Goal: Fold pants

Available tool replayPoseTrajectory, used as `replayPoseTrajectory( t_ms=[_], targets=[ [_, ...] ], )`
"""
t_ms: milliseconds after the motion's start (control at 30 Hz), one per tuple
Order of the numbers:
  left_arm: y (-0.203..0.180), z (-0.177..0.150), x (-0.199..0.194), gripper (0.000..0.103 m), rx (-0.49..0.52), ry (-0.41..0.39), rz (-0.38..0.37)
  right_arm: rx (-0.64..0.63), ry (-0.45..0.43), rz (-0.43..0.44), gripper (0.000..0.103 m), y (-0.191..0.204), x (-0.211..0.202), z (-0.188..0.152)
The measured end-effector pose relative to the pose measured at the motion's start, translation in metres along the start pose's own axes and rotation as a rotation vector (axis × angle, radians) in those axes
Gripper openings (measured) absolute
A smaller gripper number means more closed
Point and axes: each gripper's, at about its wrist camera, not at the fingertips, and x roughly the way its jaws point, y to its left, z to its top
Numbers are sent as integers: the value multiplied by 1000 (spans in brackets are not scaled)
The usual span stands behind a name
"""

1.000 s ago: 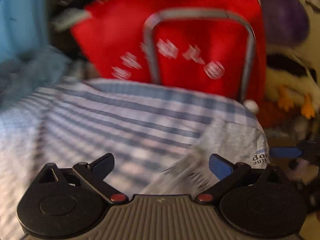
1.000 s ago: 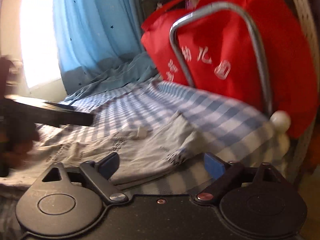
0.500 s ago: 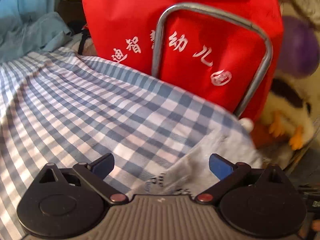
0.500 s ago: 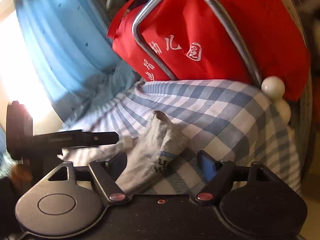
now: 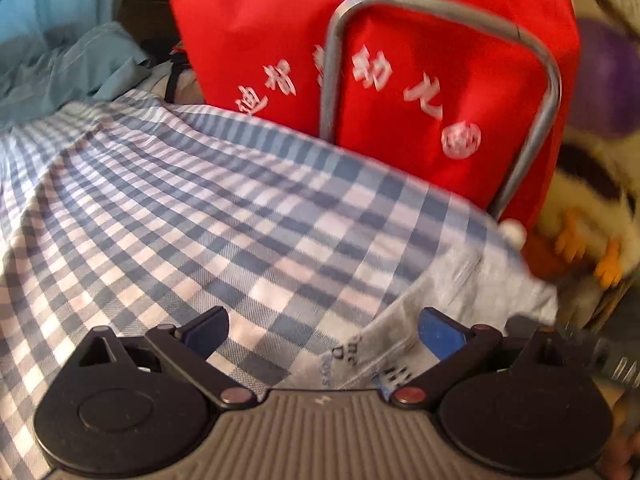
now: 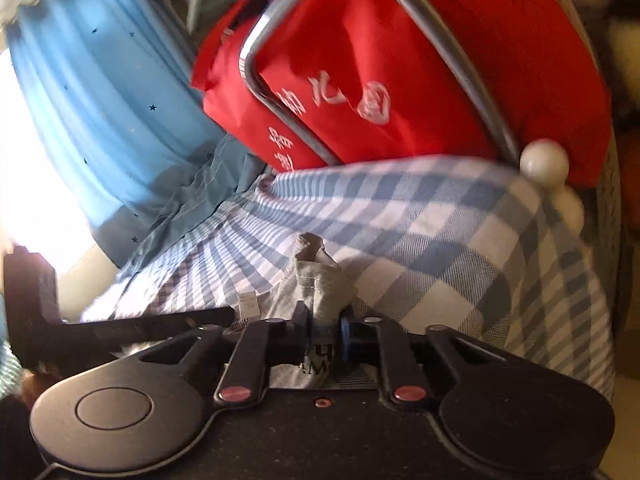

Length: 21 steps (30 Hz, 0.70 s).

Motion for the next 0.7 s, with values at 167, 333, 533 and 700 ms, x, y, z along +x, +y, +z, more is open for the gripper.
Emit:
replayPoseTrajectory(
  t_ms=[167,333,533,700],
  targets=[
    [7,27,-25,103,-102,74,-123,-371,-122,-70,11,53,-25,-14],
    [-4,43,-23,103,-182,181,-206,-638,-166,-125,10,87,-32,-36],
    [-19,37,7,102,-223,233,-211,-647,-127,-151,12,86,-26,-42],
    [-12,27,17,102,-248,242,-203,-391,-70,-91,70,54,-33,-30]
  ],
)
